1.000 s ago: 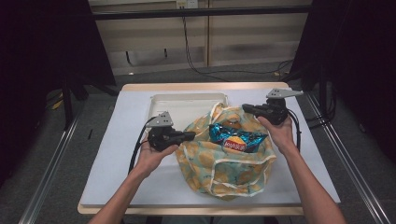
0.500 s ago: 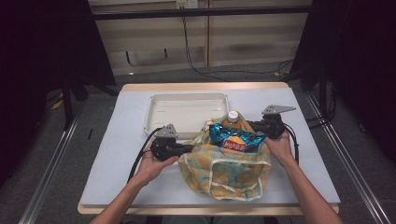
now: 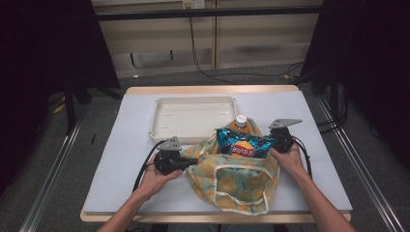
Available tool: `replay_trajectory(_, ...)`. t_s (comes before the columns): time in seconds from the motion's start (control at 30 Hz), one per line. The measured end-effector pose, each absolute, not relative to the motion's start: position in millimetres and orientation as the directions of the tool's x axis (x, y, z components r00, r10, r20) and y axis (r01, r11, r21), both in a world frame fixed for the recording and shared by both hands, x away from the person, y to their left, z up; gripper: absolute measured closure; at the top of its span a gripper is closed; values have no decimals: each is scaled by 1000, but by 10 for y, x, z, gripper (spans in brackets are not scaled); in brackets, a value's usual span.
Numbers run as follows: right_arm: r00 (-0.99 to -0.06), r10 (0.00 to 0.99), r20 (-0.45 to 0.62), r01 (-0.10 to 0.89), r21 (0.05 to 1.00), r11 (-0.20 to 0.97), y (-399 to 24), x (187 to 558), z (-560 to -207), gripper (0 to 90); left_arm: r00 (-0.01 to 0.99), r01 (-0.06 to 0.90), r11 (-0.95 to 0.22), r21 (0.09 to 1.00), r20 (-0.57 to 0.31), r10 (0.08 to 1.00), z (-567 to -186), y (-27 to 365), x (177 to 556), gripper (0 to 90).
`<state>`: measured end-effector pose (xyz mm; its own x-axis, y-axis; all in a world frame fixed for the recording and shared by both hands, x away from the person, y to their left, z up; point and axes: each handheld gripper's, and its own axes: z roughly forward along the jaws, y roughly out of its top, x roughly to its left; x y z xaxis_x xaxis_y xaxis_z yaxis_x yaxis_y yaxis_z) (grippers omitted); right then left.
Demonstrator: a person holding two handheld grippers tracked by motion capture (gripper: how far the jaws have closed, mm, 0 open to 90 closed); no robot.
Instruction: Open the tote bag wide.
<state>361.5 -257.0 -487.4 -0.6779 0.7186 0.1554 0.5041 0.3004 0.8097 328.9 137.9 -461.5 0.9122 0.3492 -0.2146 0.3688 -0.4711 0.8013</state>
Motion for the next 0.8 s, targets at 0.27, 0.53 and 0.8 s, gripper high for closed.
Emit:
replay_trajectory(0.27,-661,732,167,510,815,275,-2640,3574,-4803,809,922,326,-412,851,-190,336,-4541,1399,3253,800)
replay_trajectory(0.53,-622,763,176,458,872,172,-2857,3418,-4477,642,913,319,-341,885,-190,360,-4374,1524,3230,678)
replay_trajectory(0.8,-620,772,138,421,890,178,-2959,3025,-4190,538,913,299,-324,898,-171,369,-4219,1667,3051,588)
